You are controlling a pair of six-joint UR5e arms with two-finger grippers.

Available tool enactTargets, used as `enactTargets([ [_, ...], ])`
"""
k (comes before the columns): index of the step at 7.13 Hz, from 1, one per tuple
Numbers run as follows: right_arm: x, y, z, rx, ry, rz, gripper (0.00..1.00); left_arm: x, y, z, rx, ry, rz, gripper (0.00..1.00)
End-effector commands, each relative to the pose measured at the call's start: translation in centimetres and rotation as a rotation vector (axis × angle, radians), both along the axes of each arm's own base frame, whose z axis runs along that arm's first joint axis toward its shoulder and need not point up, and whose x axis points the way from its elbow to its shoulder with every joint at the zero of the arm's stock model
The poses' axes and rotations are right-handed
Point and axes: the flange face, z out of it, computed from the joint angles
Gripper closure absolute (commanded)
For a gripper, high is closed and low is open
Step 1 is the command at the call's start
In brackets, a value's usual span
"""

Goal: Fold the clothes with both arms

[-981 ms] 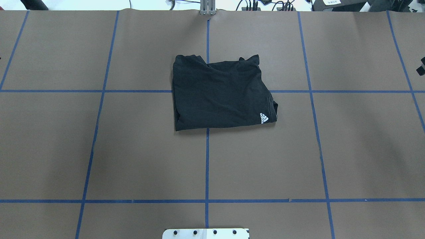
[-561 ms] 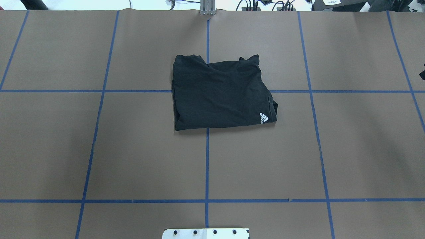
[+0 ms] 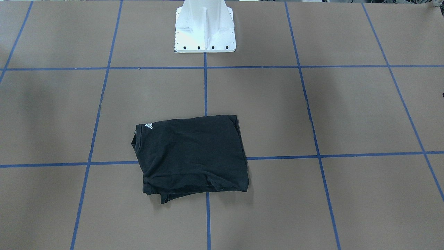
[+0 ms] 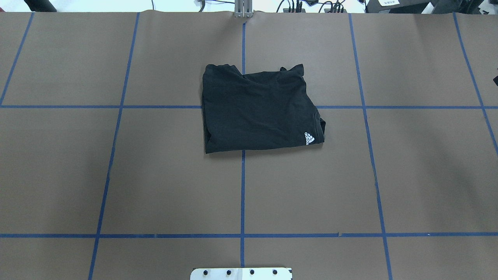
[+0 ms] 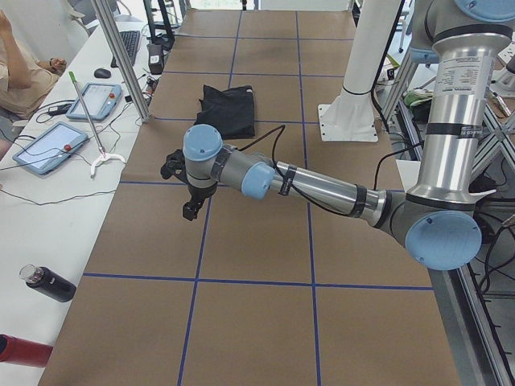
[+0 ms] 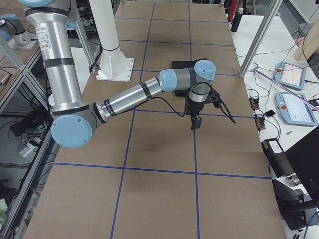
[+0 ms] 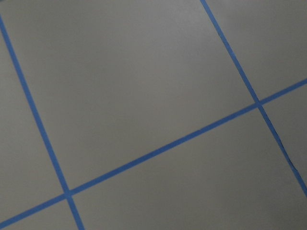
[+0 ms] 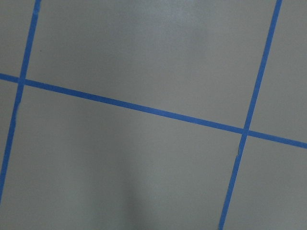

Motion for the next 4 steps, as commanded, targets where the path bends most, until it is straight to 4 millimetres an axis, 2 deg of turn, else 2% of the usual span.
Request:
enactTargets([
  [1, 0.1, 0.3, 0.2, -0.005, -0.003, 0.001, 0.0, -0.7, 0.0, -1.4, 0.032, 0.001, -0.012, 0.01],
  [2, -0.1, 0.4, -0.5, 0.005, -0.024, -0.001, 0.0, -0.8, 1.0, -2.8, 0.063, 0.001, -0.014, 0.01],
  [3, 0.1, 2.2, -0.6, 0.007, -0.04, -0.003, 0.0, -0.8, 1.3, -2.8, 0.059, 0.004, -0.014, 0.01],
  [4, 0.6, 4.3, 2.2, -0.044, -0.027, -0.003, 0.0, -1.0, 1.7, -2.9, 0.062, 0.002, -0.018, 0.01],
])
